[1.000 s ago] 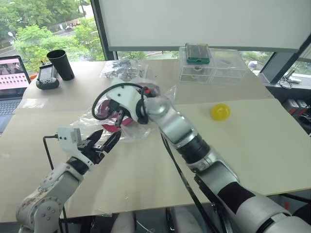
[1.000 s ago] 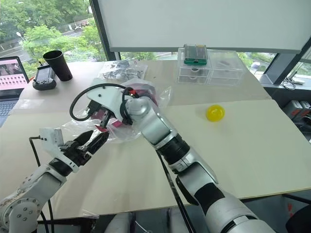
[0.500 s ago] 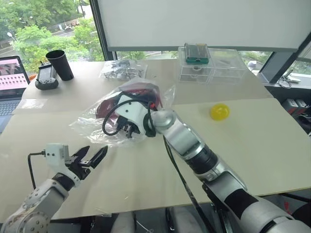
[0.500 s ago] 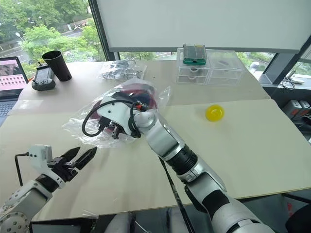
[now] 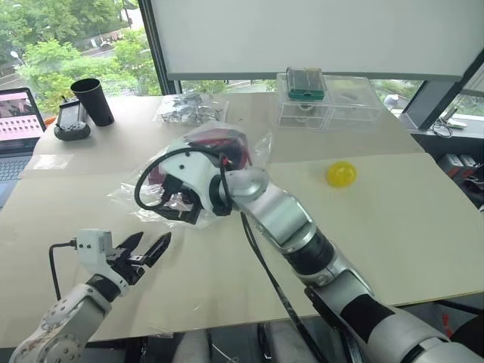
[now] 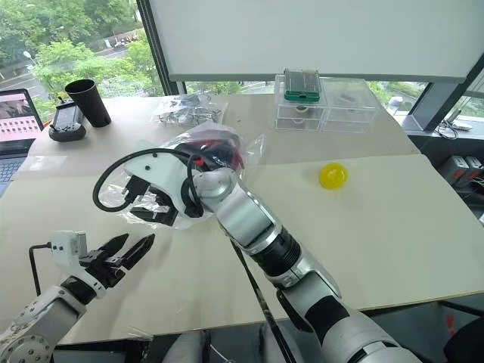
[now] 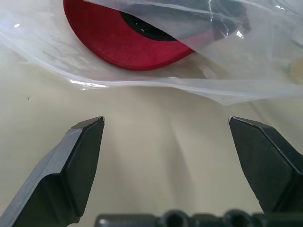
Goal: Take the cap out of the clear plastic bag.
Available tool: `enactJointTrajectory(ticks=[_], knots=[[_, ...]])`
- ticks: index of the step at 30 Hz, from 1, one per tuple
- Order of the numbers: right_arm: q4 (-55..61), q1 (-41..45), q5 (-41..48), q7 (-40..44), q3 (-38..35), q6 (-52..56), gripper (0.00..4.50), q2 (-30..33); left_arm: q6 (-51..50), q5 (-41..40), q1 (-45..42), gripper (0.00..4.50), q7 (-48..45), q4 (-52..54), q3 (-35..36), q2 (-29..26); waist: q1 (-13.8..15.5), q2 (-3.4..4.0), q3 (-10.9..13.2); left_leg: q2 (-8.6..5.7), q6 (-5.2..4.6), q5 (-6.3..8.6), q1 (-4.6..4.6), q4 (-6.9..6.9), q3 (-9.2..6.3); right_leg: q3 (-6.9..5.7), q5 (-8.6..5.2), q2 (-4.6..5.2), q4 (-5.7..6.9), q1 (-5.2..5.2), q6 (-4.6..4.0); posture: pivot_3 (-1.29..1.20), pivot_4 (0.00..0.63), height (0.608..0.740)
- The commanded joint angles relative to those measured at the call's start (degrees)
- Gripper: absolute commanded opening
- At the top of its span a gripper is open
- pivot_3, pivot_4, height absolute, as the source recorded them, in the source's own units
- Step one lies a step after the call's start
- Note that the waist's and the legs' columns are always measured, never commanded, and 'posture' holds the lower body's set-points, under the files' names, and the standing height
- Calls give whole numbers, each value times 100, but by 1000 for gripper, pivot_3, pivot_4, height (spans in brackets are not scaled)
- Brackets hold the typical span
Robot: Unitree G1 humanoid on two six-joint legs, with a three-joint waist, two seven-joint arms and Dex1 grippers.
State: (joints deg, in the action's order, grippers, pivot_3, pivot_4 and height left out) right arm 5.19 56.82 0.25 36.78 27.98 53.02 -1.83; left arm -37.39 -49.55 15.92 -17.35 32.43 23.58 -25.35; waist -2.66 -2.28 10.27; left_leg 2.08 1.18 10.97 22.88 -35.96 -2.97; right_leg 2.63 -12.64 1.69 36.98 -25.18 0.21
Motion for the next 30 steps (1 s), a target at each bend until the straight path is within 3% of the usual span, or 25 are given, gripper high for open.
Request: enactJointTrajectory(ticks=[1, 5, 9, 13, 22, 30], knots=[[-26, 76, -133, -178, 130, -300, 4480, 6, 104, 0, -4, 4500, -32, 159, 44, -13, -1, 0, 0, 0, 0, 0, 0, 0, 0, 0, 0, 0, 0, 0, 0, 0, 150, 740], [-846, -53, -928, -594, 876, -1412, 4480, 345, 121, -14, -8, 4500, -10, 195, 90, -13, -4, -1, -1, 0, 0, 0, -1, 1, 1, 0, -1, 0, -1, 0, -1, 0, 150, 740], [-1426, -165, -1317, -998, 976, -2082, 4480, 328, 146, 0, -11, 4500, 11, 212, 119, -4, 0, -2, -1, 0, 1, 0, 3, 1, 2, 1, -1, 0, -2, -3, -2, 0, 150, 740], [-1613, -296, -1509, -1120, 984, -2409, 3406, 278, 135, -9, 13, 4500, 43, 275, 103, 5, -12, -2, -1, 0, 1, 0, 3, 1, 2, 2, 0, 0, -2, -3, -2, 0, 150, 740], [-1867, -339, -1809, -1205, 857, -2437, 301, 98, 77, -67, -109, 4500, 120, 384, 29, -18, 1, -2, -1, 1, 1, 0, 1, 0, 1, 1, 0, -1, -1, -2, -2, 0, 150, 740], [-1987, -289, -1912, -1185, 737, -2492, 301, 19, -77, -551, -135, 4500, 171, 522, 103, -38, -11, -1, -1, 1, 1, 0, 1, 1, 1, 2, 0, -1, -2, -1, -2, 0, 150, 740]])
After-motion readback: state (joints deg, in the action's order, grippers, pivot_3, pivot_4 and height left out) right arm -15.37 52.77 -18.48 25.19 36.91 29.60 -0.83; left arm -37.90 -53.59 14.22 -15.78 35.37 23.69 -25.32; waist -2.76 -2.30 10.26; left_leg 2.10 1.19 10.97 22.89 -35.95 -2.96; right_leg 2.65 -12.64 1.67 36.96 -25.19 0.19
